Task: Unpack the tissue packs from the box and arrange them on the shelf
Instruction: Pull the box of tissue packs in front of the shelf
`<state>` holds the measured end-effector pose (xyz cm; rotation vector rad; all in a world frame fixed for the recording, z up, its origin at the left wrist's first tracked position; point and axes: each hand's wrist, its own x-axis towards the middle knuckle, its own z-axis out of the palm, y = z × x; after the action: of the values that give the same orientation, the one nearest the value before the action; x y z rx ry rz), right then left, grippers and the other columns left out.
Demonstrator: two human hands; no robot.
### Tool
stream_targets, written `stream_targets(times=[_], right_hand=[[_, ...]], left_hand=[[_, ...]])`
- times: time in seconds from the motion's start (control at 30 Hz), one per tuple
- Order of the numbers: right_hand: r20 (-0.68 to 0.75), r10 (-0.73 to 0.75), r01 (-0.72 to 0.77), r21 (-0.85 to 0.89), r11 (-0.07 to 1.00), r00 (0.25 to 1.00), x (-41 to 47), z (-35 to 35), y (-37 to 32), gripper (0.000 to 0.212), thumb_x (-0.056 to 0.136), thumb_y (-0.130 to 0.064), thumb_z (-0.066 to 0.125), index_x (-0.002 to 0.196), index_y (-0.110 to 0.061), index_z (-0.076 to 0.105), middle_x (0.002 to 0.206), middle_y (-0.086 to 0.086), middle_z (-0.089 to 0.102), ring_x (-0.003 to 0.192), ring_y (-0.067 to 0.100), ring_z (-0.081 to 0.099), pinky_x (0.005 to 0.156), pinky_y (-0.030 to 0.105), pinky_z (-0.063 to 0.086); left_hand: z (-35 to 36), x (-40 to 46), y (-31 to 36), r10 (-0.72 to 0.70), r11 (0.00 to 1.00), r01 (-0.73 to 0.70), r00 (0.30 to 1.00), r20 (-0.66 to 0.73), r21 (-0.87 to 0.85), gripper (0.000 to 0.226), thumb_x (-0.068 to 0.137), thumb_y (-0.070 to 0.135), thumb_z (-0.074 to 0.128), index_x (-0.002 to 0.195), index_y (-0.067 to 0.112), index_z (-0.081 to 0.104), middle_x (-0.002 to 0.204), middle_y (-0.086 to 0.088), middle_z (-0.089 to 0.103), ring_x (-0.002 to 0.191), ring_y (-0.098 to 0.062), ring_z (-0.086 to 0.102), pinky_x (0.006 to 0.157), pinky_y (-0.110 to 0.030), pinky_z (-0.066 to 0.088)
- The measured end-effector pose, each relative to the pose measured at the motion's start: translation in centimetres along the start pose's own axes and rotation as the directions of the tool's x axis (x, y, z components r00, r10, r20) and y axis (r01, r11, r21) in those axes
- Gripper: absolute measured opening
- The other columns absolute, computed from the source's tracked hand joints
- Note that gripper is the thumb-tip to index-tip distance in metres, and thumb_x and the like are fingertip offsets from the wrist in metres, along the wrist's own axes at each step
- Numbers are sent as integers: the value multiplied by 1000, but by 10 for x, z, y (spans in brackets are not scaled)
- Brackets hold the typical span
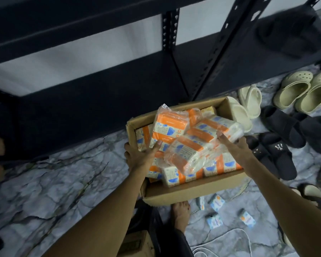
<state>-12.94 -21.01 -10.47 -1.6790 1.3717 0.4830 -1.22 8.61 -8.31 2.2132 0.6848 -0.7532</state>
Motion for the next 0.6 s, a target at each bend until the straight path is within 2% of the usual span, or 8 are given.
stream_targets(times=[0.1, 0.17, 0.23, 0.33, 0.43, 0.6], right_hand=[[8, -15, 14, 58, 998, 1000, -26, 29, -13, 127, 40, -98, 68, 138, -21, 41, 135, 5, 54, 121, 30, 54, 107, 56, 44], [2, -38, 37, 102, 994, 999, -40, 53, -19, 123, 48, -88, 73, 142, -17, 39, 141, 10, 52, 126, 35, 52, 109, 58, 41], [-3, -65, 64, 116, 991, 998, -60, 77, -30, 115, 55, -81, 77, 144, -26, 30, 146, 10, 47, 132, 35, 48, 110, 59, 40], [21, -102, 99, 88, 991, 995, -89, 112, -49, 131, 39, -95, 73, 145, -41, 19, 153, 6, 40, 139, 35, 42, 111, 60, 40], [73, -130, 131, -3, 991, 989, -114, 145, -68, 140, 38, -101, 65, 151, -37, 12, 159, 6, 35, 143, 36, 36, 114, 60, 35], [100, -135, 146, -113, 983, 986, -146, 202, -95, 136, 34, -105, 57, 145, -37, 18, 149, 10, 45, 135, 38, 44, 109, 60, 40]], left_hand=[[-31, 13, -21, -47, 998, 46, 999, -9, -44, 130, 56, 72, 85, 152, 21, 15, 154, -14, 34, 142, -38, 37, 105, -57, 41], [-53, 24, -37, -53, 997, 52, 998, -29, -51, 129, 54, 73, 85, 151, 22, 17, 152, -13, 37, 139, -38, 41, 104, -57, 43], [-76, 34, -52, -56, 997, 54, 998, -37, -59, 129, 52, 73, 86, 150, 22, 19, 151, -12, 40, 137, -37, 44, 104, -55, 46], [-111, 48, -77, -53, 994, 46, 997, -64, -100, 127, 55, 68, 88, 150, 21, 20, 152, -10, 39, 137, -35, 45, 102, -49, 45], [-144, 62, -102, -77, 993, 68, 993, -91, -99, 130, 54, 71, 87, 152, 21, 18, 155, -11, 36, 140, -36, 43, 104, -52, 43], [-197, 84, -143, -137, 982, 117, 982, -131, -147, 132, 52, 72, 87, 152, 19, 18, 155, -13, 37, 138, -36, 44, 105, -52, 47]])
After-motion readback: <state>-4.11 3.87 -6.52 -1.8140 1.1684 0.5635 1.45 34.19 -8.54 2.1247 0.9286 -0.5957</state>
